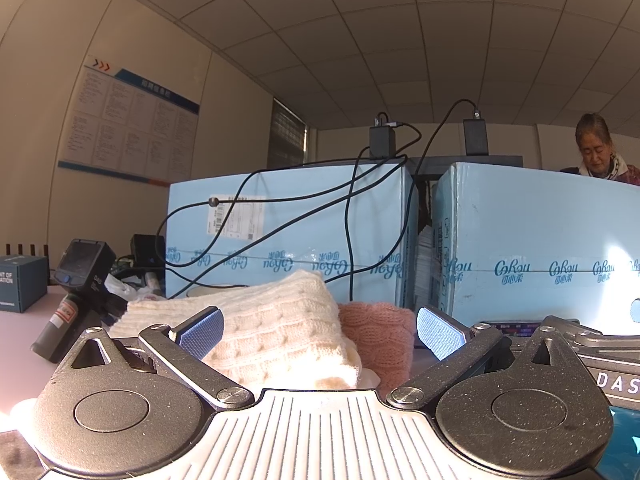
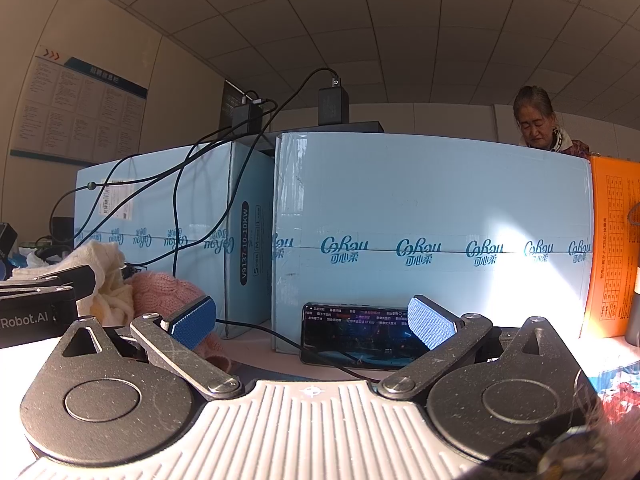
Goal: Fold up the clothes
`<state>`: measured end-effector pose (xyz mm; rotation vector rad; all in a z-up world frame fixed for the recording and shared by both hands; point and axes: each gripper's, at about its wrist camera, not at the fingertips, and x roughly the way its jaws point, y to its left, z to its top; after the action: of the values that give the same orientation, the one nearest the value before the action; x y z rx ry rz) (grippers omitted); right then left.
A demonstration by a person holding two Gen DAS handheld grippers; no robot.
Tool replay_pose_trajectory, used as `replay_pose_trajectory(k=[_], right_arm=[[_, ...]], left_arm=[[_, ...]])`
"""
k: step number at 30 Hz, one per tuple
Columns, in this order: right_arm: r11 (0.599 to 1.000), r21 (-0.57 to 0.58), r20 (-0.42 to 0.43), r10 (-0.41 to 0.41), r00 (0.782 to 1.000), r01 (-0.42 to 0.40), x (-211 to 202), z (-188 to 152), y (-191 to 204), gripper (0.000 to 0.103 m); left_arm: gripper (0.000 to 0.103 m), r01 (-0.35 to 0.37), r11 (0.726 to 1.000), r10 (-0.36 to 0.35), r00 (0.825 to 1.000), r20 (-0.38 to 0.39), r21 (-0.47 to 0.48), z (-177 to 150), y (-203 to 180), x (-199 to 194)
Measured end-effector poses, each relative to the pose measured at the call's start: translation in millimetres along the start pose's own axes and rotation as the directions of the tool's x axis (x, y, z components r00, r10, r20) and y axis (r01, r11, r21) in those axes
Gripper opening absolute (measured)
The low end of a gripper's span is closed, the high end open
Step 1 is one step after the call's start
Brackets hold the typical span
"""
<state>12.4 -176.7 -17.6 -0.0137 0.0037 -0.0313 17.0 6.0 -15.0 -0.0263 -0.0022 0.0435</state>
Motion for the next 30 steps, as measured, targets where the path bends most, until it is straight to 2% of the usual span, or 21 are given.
replay_pose_trajectory(k=[21,30], right_arm=[[1.000,-0.008,0.002,-0.001,1.000,0.001,0,1,0,0.103],[0.999,0.006,0.052,-0.035,0.998,0.034,-11,3,-3,0.103]], left_arm=[[0.103,-0.002,1.000,0.002,1.000,0.013,0.005,1,-2,-3],[0.103,0.095,0.995,-0.095,0.996,-0.002,0.022,5,-16,-8]])
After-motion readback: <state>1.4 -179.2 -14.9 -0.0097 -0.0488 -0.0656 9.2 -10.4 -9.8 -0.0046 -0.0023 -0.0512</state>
